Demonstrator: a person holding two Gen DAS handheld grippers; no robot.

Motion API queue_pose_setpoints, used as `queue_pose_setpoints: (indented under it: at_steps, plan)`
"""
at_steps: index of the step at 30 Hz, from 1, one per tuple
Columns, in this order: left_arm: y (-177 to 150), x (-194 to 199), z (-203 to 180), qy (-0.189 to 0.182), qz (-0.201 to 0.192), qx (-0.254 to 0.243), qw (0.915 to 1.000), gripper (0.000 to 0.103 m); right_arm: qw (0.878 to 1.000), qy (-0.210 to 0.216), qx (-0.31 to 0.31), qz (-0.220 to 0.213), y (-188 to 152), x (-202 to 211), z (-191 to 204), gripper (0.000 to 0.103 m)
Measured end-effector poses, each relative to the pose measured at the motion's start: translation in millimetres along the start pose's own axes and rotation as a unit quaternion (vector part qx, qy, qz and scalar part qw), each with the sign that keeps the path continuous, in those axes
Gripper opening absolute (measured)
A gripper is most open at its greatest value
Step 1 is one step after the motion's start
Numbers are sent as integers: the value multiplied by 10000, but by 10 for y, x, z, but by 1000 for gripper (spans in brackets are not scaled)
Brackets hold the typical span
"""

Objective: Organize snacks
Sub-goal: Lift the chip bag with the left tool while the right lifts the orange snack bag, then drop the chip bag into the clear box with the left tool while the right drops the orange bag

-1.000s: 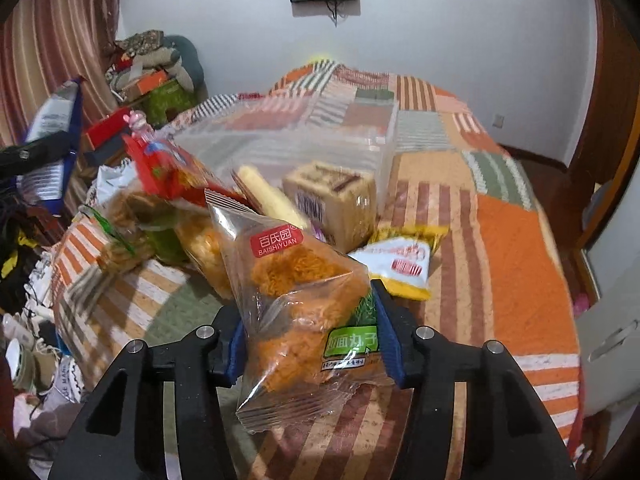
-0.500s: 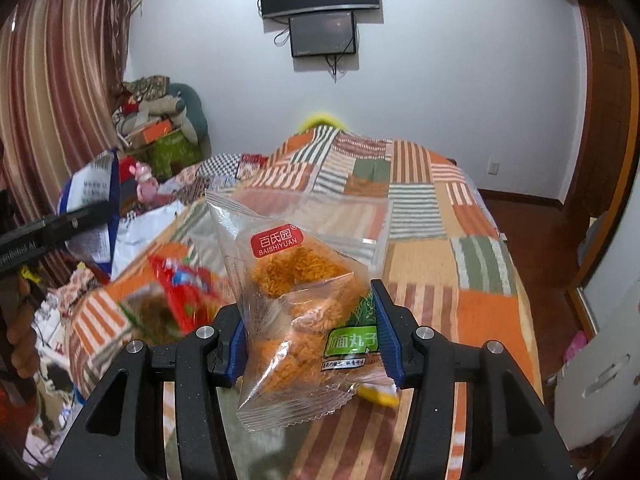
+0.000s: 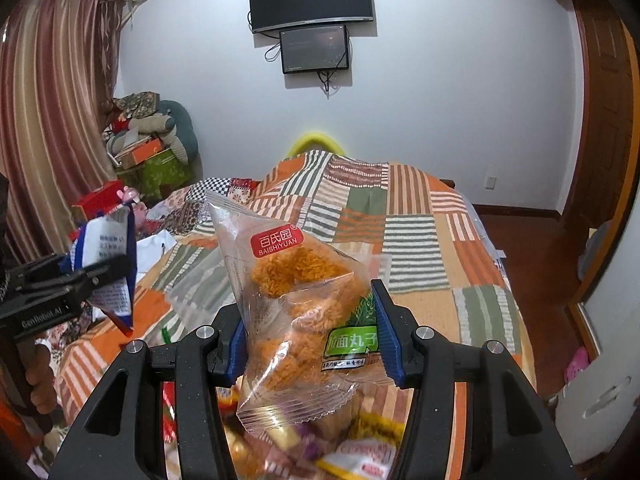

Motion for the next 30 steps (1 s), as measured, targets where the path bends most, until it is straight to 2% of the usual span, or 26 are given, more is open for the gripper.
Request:
queue_pose_setpoints:
  at_steps: [10, 18, 30]
  plan:
    - [110, -633, 120, 143, 567, 5, 9983, 56, 9997, 141, 75, 190, 72, -292, -4, 50]
    - [160, -1078, 171, 205, 1047, -42, 9943, 56, 9978, 246, 163, 587, 49, -637, -38, 50]
    - [157, -1421, -9, 327, 1379, -346, 9893, 56, 9902, 483, 284, 1279, -76, -1025, -57, 50]
Point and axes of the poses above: each gripper's, at about its wrist camera, not at the fingertips, and x roughly against the way its jaws point, z to its left, y to its top, the point moved 1 cm from there along -x, roughly the way its jaws point, and after that the axes turned 12 degrees about x, right-handed, at the moved point
